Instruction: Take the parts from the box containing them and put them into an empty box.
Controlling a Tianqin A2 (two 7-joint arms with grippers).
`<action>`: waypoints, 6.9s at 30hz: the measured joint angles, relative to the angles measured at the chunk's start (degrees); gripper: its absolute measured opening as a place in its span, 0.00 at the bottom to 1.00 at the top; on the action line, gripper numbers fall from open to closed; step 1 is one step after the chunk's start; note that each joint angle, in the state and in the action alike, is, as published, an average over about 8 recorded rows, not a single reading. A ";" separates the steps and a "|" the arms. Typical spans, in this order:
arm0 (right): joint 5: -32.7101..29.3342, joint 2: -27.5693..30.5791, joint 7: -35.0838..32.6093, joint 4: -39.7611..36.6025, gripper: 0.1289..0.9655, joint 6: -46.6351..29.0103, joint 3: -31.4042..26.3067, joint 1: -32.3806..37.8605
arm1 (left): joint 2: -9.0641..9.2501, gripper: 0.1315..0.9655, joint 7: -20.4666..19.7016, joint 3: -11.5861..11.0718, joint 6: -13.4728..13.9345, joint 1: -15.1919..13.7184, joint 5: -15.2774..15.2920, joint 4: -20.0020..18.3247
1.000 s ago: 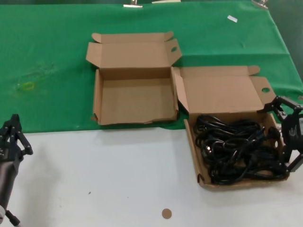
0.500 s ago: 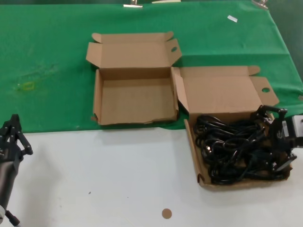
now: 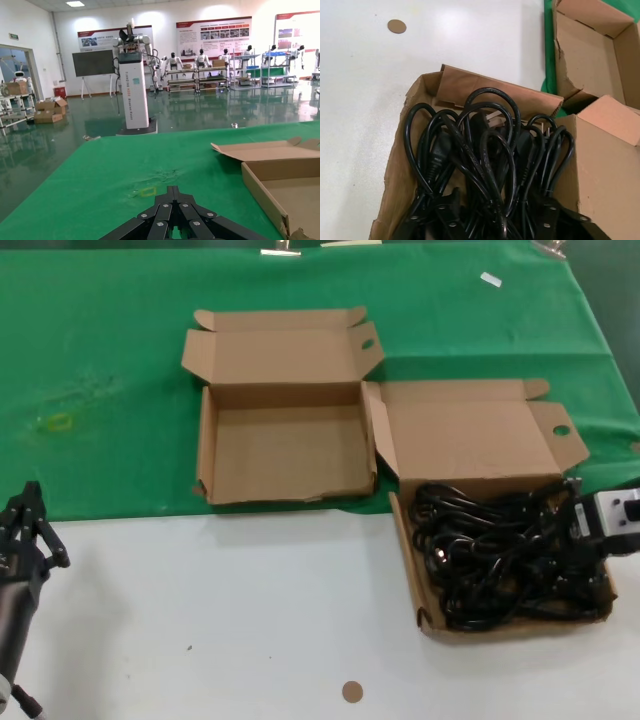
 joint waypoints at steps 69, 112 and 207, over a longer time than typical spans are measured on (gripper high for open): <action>-10.17 -24.00 11.92 -12.09 0.08 -0.93 -8.18 24.95 | 0.00 0.01 0.00 0.00 0.00 0.00 -0.01 0.00; -10.31 -45.29 -4.49 -51.72 0.23 13.60 -9.78 38.96 | 0.00 0.01 0.00 0.00 0.00 0.00 -0.01 0.00; 21.58 -32.45 13.61 19.23 1.00 63.13 23.98 -38.84 | 0.00 1.00 0.02 -0.01 0.00 0.00 -0.02 0.00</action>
